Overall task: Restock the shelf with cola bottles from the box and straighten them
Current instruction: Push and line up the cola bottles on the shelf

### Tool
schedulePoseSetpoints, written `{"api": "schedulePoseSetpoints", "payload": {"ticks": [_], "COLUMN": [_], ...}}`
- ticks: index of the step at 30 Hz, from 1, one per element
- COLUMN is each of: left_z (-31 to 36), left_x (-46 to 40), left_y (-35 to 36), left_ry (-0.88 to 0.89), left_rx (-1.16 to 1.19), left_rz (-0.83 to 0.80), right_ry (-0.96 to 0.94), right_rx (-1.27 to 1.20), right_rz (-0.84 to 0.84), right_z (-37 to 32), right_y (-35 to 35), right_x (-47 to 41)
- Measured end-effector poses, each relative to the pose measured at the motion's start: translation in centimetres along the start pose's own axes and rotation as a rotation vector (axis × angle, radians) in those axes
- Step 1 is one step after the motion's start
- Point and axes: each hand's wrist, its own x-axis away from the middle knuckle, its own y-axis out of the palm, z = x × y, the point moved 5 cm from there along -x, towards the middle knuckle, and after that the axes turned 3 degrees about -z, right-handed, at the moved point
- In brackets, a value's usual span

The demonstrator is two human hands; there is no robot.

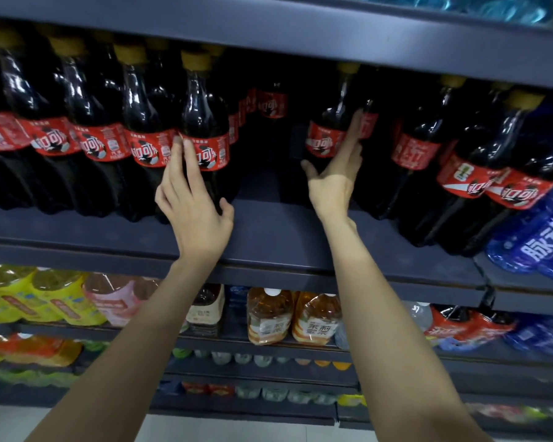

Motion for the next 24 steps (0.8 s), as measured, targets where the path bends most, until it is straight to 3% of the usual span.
{"api": "schedulePoseSetpoints", "payload": {"ticks": [3, 6, 16, 21, 24], "left_z": [-0.1, -0.5, -0.1, 2.3, 5.8], "left_x": [-0.1, -0.1, -0.1, 0.8, 1.9], "left_y": [-0.2, -0.4, -0.7, -1.1, -0.7], "left_ry": [0.029, 0.070, 0.111, 0.025, 0.122], "left_rx": [-0.015, -0.003, 0.029, 0.166, 0.277], "left_rz": [-0.018, -0.047, -0.038, 0.100, 0.191], "right_ry": [-0.059, -0.068, -0.110, -0.100, -0.090], "right_rx": [-0.170, -0.204, -0.150, -0.134, -0.078], "right_rz": [-0.219, -0.323, -0.325, -0.373, -0.442], "right_z": [-1.2, -2.3, -2.7, -2.2, -1.4], "right_y": [3.1, 5.4, 8.9, 8.2, 7.1], "right_x": [-1.4, -2.5, -3.2, -3.0, -2.8]}}
